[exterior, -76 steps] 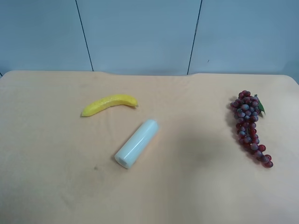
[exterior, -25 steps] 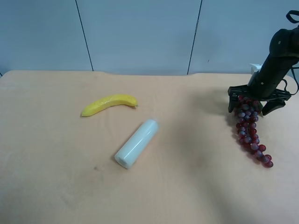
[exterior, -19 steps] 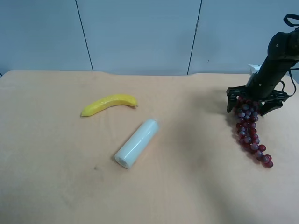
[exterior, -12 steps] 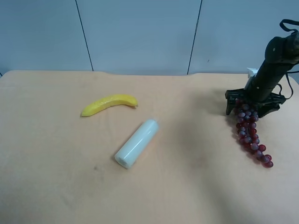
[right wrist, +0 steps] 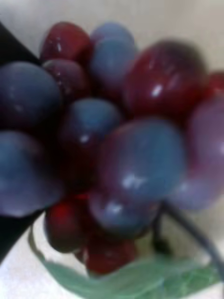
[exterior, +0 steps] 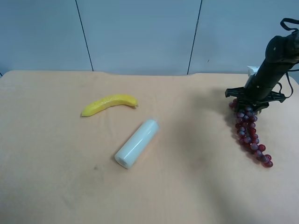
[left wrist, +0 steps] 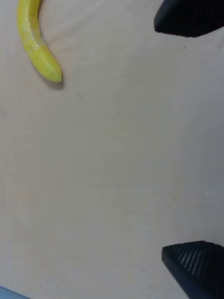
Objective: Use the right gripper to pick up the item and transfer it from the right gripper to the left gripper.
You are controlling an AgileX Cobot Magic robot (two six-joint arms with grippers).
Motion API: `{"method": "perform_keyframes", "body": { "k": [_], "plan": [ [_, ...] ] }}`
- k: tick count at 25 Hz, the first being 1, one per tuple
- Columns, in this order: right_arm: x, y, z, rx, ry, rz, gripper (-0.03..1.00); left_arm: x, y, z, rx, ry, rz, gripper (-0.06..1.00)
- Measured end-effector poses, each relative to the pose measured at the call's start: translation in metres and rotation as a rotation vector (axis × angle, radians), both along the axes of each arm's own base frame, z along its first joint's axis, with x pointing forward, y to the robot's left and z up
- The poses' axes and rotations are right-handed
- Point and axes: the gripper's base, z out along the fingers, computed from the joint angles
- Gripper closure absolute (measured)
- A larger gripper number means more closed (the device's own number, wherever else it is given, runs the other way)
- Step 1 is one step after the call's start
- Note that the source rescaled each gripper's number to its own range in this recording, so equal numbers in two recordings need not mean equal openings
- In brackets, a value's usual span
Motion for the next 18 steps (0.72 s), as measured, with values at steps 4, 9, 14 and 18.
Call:
{"method": "perform_keyframes", "body": {
  "k": [4, 9, 14, 18],
  "plan": [
    [0.000, 0.000, 0.000, -0.003, 0.000, 0.017, 0.88, 0.000, 0.000, 0.000, 0.000, 0.000, 0.000, 0.11],
    [0.000, 0.000, 0.000, -0.005, 0.000, 0.023, 0.89, 0.000, 0.000, 0.000, 0.000, 0.000, 0.000, 0.11],
    [0.000, 0.000, 0.002, -0.005, -0.003, 0.024, 0.89, 0.000, 0.000, 0.000, 0.000, 0.000, 0.000, 0.11],
    [-0.001, 0.001, 0.015, -0.001, -0.033, 0.019, 0.90, 0.000, 0.000, 0.000, 0.000, 0.001, 0.000, 0.11]
  ]
}}
